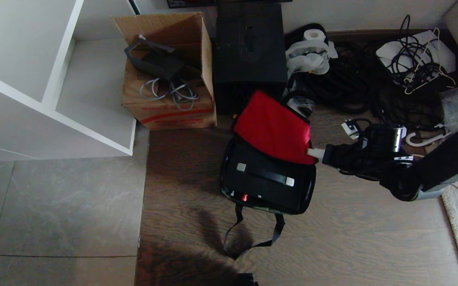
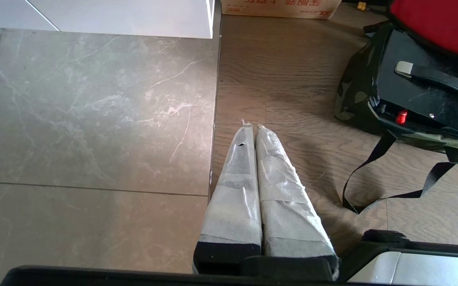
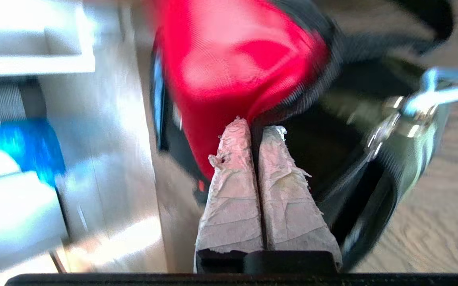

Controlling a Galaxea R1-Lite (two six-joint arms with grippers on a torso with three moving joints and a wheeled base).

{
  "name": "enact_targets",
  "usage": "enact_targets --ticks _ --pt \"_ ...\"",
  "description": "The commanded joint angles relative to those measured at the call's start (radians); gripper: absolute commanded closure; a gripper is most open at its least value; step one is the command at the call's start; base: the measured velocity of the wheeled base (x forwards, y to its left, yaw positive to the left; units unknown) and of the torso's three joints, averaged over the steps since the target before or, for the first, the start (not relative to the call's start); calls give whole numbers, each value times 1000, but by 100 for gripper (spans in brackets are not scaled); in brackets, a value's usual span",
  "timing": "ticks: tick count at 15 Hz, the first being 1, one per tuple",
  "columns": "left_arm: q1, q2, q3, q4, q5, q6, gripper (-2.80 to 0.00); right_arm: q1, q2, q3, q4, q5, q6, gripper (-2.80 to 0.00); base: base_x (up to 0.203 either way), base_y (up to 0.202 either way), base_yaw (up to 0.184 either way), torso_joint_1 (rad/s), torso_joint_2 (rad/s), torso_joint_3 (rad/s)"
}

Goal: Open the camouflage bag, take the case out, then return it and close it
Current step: Close the top of the storage box

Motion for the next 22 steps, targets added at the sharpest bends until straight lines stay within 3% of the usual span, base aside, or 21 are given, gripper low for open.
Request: enact_targets --ticks 1,10,12,15,17,20,22 --pt "1 -2 9 0 0 -1 0 1 -20 66 -66 34 -65 0 0 0 0 0 0 0" --pt "1 -2 9 -2 0 -1 0 0 -32 256 -63 143 -240 0 0 0 0 0 0 0" --pt "1 -2 9 0 0 -1 0 0 -28 260 -61 149 -252 -280 0 0 0 0 0 0" --pt "1 -2 9 -1 0 -1 0 0 -45 306 -52 166 -261 -280 0 0 0 0 0 0" --pt "1 -2 9 -1 0 -1 0 -14 -83 349 -17 202 -315 -280 0 0 0 0 0 0" --pt "-1 -2 9 -1 0 -1 0 -84 -181 380 73 366 -370 -280 0 0 0 0 0 0" --pt "0 -2 9 -1 0 -1 0 -146 -332 388 226 485 -385 -280 0 0 0 0 0 0"
